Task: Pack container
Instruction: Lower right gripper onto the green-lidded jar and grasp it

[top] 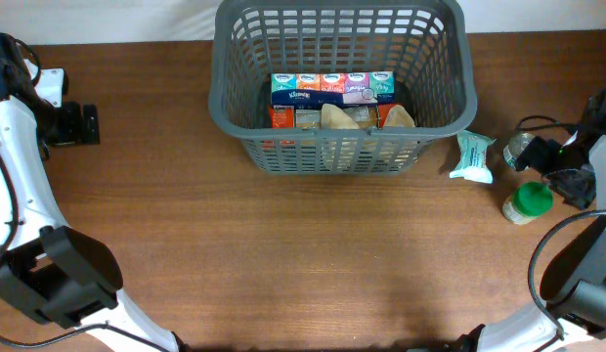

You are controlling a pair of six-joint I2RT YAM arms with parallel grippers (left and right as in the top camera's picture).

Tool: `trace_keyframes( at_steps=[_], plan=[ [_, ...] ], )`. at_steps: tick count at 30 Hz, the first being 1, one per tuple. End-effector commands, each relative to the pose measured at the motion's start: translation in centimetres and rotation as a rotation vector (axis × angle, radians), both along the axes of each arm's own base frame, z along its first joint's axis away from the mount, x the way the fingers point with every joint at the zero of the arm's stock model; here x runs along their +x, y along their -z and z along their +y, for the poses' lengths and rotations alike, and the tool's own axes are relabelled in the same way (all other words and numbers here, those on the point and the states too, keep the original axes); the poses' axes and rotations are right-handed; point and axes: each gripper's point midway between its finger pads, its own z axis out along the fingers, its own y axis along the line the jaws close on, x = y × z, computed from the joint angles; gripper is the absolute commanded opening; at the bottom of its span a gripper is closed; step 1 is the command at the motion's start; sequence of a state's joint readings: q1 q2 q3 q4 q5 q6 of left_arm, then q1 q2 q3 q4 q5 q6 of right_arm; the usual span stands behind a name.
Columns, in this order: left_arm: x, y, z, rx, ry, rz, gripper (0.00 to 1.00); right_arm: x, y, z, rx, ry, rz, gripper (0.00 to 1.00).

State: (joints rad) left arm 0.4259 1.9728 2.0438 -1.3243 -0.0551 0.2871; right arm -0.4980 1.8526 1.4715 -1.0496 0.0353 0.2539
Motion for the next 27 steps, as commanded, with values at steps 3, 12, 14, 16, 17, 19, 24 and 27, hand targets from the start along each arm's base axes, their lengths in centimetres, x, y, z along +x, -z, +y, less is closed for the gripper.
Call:
trace_keyframes(
  at_steps=[3, 12, 14, 16, 17, 19, 24, 27],
  plan=[
    [-0.1, 0.0, -0.1, -0.014, -0.013, -0.005, 0.99, -1.9, 2.9, 1.0, 0.051, 0.023, 0.069, 0.99],
    [-0.1, 0.0, -0.1, -0.014, -0.013, -0.005, 0.99, -1.8, 5.5, 1.2, 0.05, 0.022, 0.036, 0.99],
    [-0.1, 0.0, -0.1, -0.014, -0.013, -0.005, 0.99, -1.8, 5.7, 1.2, 0.047, 0.021, 0.03, 0.99],
    [-0.1, 0.0, -0.1, -0.014, -0.013, -0.005, 0.99, -1.6, 5.8, 1.1, 0.041, 0.021, 0.02, 0.99],
    [-0.1, 0.0, -0.1, -0.014, -0.013, -0.005, 0.99, -1.5, 5.9, 1.0, 0.039, 0.021, 0.017, 0.99],
    [-0.1, 0.0, -0.1, -0.014, -0.013, -0.005, 0.99, -1.5, 5.9, 1.0, 0.038, 0.023, 0.014, 1.0],
    [-0.1, 0.0, -0.1, -0.014, -0.013, -0.005, 0.99, -1.6, 6.0, 1.1, 0.042, 0.04, 0.017, 0.82],
    [-0.1, 0.0, -0.1, -0.014, -0.013, -0.005, 0.99, -1.8, 6.0, 1.1, 0.04, 0.041, 0.023, 0.81]
  ],
)
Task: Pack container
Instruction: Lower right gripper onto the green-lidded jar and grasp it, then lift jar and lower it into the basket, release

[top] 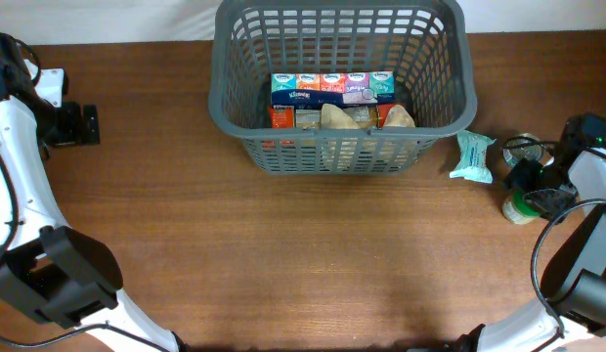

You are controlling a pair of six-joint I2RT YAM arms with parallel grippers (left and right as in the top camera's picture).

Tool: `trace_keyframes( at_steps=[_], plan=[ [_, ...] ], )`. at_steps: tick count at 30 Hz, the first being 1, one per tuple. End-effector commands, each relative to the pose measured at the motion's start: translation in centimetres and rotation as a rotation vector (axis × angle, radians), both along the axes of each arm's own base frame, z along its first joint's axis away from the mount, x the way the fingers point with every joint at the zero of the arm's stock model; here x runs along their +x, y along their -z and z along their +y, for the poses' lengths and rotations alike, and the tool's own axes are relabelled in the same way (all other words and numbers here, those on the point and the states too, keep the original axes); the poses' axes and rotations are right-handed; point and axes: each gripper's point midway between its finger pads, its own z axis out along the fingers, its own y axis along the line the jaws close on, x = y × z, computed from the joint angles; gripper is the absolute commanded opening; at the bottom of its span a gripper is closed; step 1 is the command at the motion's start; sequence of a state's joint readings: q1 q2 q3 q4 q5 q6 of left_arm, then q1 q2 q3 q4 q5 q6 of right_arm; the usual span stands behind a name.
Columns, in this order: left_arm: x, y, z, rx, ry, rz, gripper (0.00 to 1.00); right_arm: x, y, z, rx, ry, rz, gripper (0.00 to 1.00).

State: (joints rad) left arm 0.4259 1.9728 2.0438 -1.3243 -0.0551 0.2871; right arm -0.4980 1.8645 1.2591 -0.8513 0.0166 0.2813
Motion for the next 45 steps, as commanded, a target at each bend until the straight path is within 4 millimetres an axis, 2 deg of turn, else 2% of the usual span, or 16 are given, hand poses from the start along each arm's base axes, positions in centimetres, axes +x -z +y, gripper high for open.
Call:
trace_keyframes(
  at_steps=[1, 4, 10, 15, 17, 20, 24, 26, 28, 31, 34, 36, 38, 41, 42, 45],
  plan=[
    [-0.1, 0.0, -0.1, -0.014, -0.013, -0.005, 0.99, -0.5, 0.4, -0.1, 0.006, 0.019, 0.016, 0.8],
    [-0.1, 0.0, -0.1, -0.014, -0.013, -0.005, 0.99, -0.7, 0.4, -0.3, -0.007, 0.033, 0.025, 0.75],
    [-0.1, 0.0, -0.1, -0.014, -0.013, -0.005, 0.99, -0.9, 0.4, -0.1, 0.005, 0.07, 0.029, 0.37],
    [-0.1, 0.0, -0.1, -0.014, -0.013, -0.005, 0.99, -0.5, -1.1, 0.1, 0.017, 0.081, 0.001, 0.26],
    [-0.1, 0.0, -0.1, -0.014, -0.013, -0.005, 0.99, 0.0, -3.3, -0.1, 0.0, 0.08, -0.034, 0.13],
    [-0.1, 0.0, -0.1, -0.014, -0.013, -0.005, 0.99, 0.8, -7.2, -0.5, -0.029, 0.067, -0.095, 0.11],
    [-0.1, 0.0, -0.1, -0.014, -0.013, -0.005, 0.99, 1.8, -15.1, -0.1, -0.081, 0.005, -0.233, 0.1],
    [0.0, 0.0, -0.1, -0.014, -0.013, -0.006, 0.99, 2.1, -19.8, 0.7, -0.126, -0.037, -0.321, 0.09],
    [-0.1, 0.0, -0.1, -0.014, -0.013, -0.005, 0.99, 2.4, -25.4, 2.2, -0.186, -0.102, -0.439, 0.05],
    [-0.1, 0.0, -0.1, -0.014, -0.013, -0.005, 0.99, 2.8, -32.1, 5.4, -0.252, -0.238, -0.612, 0.04],
    [-0.1, 0.0, -0.1, -0.014, -0.013, -0.005, 0.99, 3.1, -37.7, 9.6, -0.305, -0.396, -0.781, 0.04],
    [-0.1, 0.0, -0.1, -0.014, -0.013, -0.005, 0.99, 3.5, -40.0, 13.1, -0.297, -0.52, -0.879, 0.04],
    [-0.1, 0.0, -0.1, -0.014, -0.013, -0.005, 0.99, 4.2, -41.4, 16.6, -0.261, -0.615, -0.963, 0.04],
    [-0.1, 0.0, -0.1, -0.014, -0.013, -0.005, 0.99, 5.7, -42.0, 20.9, -0.256, -0.773, -1.019, 0.04],
    [-0.1, 0.0, -0.1, -0.014, -0.013, -0.005, 0.99, 6.7, -41.6, 22.9, -0.247, -0.841, -1.028, 0.04],
    [-0.1, 0.0, -0.1, -0.014, -0.013, -0.005, 0.99, 9.7, -39.3, 26.3, -0.232, -0.96, -1.004, 0.04]
  ],
)
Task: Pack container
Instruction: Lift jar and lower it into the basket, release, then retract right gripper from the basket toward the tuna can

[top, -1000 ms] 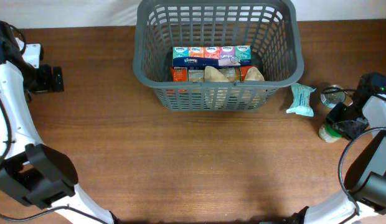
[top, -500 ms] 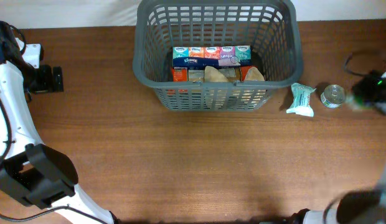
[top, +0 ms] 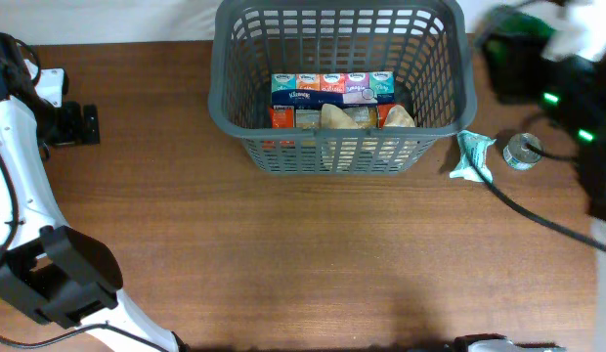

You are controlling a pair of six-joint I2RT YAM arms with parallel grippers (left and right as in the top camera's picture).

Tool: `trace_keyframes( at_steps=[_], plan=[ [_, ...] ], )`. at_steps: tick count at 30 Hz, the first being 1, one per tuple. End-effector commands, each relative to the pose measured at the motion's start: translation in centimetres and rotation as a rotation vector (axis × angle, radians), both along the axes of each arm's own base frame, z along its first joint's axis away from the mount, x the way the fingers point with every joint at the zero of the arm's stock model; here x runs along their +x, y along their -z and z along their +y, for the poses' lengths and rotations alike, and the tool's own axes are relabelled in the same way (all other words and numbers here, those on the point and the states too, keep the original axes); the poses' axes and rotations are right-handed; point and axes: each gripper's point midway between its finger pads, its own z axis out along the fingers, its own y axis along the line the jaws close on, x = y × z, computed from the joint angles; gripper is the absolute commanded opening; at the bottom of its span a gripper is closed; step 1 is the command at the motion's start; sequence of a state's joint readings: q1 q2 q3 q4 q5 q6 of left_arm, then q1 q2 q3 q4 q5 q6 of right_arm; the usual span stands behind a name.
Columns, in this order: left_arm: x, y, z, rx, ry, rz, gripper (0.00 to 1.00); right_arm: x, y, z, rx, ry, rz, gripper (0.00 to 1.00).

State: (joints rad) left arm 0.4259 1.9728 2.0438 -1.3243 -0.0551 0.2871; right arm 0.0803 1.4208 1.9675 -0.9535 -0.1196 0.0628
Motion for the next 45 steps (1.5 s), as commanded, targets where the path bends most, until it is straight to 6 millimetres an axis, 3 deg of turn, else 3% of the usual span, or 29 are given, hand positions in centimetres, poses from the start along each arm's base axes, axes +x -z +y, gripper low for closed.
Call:
trace_keyframes(
  at_steps=[1, 4, 9, 17, 21, 22, 25, 28, 31, 34, 35, 36, 39, 41, 43, 45],
  plan=[
    [-0.1, 0.0, -0.1, -0.014, -0.013, -0.005, 0.99, 4.0, 4.0, 4.4, -0.103, -0.154, 0.056, 0.04],
    [-0.1, 0.0, -0.1, -0.014, -0.013, -0.005, 0.99, 7.2, 8.5, 6.1, -0.15, -0.204, 0.136, 0.04],
    [-0.1, 0.0, -0.1, -0.014, -0.013, -0.005, 0.99, 10.5, 16.6, 7.0, -0.167, -0.22, 0.322, 0.04],
    [-0.1, 0.0, -0.1, -0.014, -0.013, -0.005, 0.99, 9.7, 25.9, 6.8, -0.193, -0.235, 0.615, 0.04],
    [-0.1, 0.0, -0.1, -0.014, -0.013, -0.005, 0.99, 8.7, 28.5, 6.4, -0.21, -0.232, 0.716, 0.05],
    [-0.1, 0.0, -0.1, -0.014, -0.013, -0.005, 0.99, 8.6, 28.8, 6.2, -0.219, -0.225, 0.727, 0.1],
    [-0.1, 0.0, -0.1, -0.014, -0.013, -0.005, 0.99, 8.7, 28.9, 5.8, -0.235, -0.208, 0.728, 0.41],
    [-0.1, 0.0, -0.1, -0.014, -0.013, -0.005, 0.99, 8.5, 28.2, 5.7, -0.235, -0.206, 0.719, 0.53],
    [-0.1, 0.0, -0.1, -0.014, -0.013, -0.005, 0.99, 8.4, 25.1, 5.7, -0.228, -0.202, 0.653, 0.7],
    [-0.1, 0.0, -0.1, -0.014, -0.013, -0.005, 0.99, 8.2, 20.0, 5.7, -0.217, -0.196, 0.544, 0.96],
    [-0.1, 0.0, -0.1, -0.014, -0.013, -0.005, 0.99, 8.0, 18.2, 5.6, -0.214, -0.193, 0.508, 0.98],
    [-0.1, 0.0, -0.1, -0.014, -0.013, -0.005, 0.99, 7.4, 14.9, 5.5, -0.207, -0.189, 0.443, 0.99],
    [-0.1, 0.0, -0.1, -0.014, -0.013, -0.005, 0.99, 6.0, 9.7, 4.9, -0.206, -0.167, 0.34, 0.99],
    [-0.1, 0.0, -0.1, -0.014, -0.013, -0.005, 0.99, 5.0, 6.6, 3.0, -0.252, -0.08, 0.281, 0.99],
    [-0.1, 0.0, -0.1, -0.014, -0.013, -0.005, 0.99, 3.4, 2.8, -1.3, -0.32, 0.104, 0.202, 0.99],
    [-0.1, 0.0, -0.1, -0.014, -0.013, -0.005, 0.99, 2.4, 1.1, -4.2, -0.313, 0.224, 0.17, 0.99]
  ],
)
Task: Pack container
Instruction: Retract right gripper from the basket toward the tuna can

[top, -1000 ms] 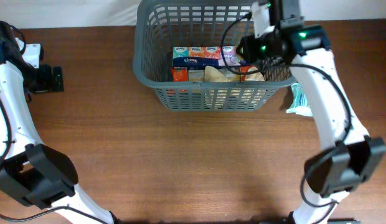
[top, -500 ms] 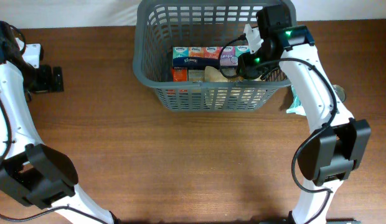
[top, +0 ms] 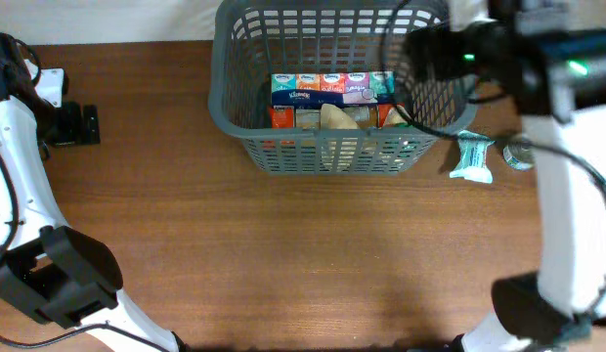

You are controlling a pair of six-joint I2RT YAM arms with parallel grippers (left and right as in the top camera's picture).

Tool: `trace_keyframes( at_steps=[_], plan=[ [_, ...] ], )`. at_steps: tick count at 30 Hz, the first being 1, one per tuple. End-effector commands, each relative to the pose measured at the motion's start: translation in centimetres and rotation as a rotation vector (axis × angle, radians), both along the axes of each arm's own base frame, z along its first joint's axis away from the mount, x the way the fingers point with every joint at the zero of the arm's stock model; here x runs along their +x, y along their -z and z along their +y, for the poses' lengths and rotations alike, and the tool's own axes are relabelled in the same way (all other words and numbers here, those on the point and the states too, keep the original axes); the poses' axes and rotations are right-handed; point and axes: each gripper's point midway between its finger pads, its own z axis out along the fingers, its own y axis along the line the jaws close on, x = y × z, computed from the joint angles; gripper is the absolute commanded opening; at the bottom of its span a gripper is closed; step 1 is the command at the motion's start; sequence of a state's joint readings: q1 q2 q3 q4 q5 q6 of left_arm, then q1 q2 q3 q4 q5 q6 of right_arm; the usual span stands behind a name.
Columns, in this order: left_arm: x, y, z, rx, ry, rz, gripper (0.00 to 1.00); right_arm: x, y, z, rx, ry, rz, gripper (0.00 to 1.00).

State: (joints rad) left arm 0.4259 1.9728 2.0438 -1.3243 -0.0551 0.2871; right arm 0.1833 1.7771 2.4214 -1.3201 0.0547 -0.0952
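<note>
The grey plastic basket [top: 342, 147] stands at the back middle of the table. Inside it lie a row of small tissue packs [top: 332, 86], orange packs and tan items [top: 337, 117]. My right gripper [top: 427, 57] hangs over the basket's right side, dark and blurred; its fingers and anything they hold cannot be made out. The green-lidded jar is not in sight. A teal packet [top: 472, 156] lies on the table just right of the basket. My left gripper [top: 88, 124] rests at the far left edge, its fingers together with nothing between them.
A small round silver tin [top: 518, 153] sits right of the teal packet, partly under the right arm. The right arm [top: 567, 196] runs down the right side of the table. The left arm [top: 20, 186] lines the left edge.
My right arm has moved left, from above the table's back right corner to over the right part of the basket. The teal packet, tin and left arm are where they were.
My right gripper was beside the green-lidded jar at the right edge, then down on it. Afterwards the arm was raised at the back right and the jar was gone from the table. Now the arm is over the basket.
</note>
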Motion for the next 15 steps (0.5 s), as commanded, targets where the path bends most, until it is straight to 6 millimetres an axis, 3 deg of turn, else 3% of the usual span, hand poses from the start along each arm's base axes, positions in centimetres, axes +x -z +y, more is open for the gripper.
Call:
trace_keyframes(
  at_steps=[1, 4, 6, 8, 9, 10, 11, 12, 15],
  plan=[
    [-0.1, 0.0, -0.1, -0.014, -0.013, -0.005, 0.99, -2.1, -3.8, -7.8, -0.077, 0.301, -0.106, 0.99],
    [-0.1, 0.0, -0.1, -0.014, -0.013, -0.005, 0.99, -2.7, -3.6, -13.3, -0.017, 0.482, -0.103, 0.99],
    [-0.1, 0.0, -0.1, -0.014, -0.013, -0.005, 0.99, -2.5, -1.5, -17.0, 0.054, 0.578, -0.05, 0.99],
    [-0.1, 0.0, -0.1, -0.014, -0.013, -0.005, 0.99, -2.1, 1.4, -19.5, 0.142, 0.643, 0.023, 0.99],
    [-0.1, 0.0, -0.1, -0.014, -0.013, -0.005, 0.99, -1.4, 5.4, -21.5, 0.239, 0.691, 0.126, 0.99],
    [-0.1, 0.0, -0.1, -0.014, -0.013, -0.005, 0.99, -1.0, 7.7, -22.3, 0.28, 0.712, 0.182, 0.99],
    [-0.1, 0.0, -0.1, -0.014, -0.013, -0.005, 0.99, -0.6, 11.7, -23.7, 0.323, 0.756, 0.27, 0.99],
    [-0.1, 0.0, -0.1, -0.014, -0.013, -0.005, 0.99, -0.3, 14.4, -24.5, 0.347, 0.796, 0.327, 0.99],
    [-0.1, 0.0, -0.1, -0.014, -0.013, -0.005, 0.99, 0.6, 19.5, -25.3, 0.362, 0.824, 0.431, 0.99]
  ],
)
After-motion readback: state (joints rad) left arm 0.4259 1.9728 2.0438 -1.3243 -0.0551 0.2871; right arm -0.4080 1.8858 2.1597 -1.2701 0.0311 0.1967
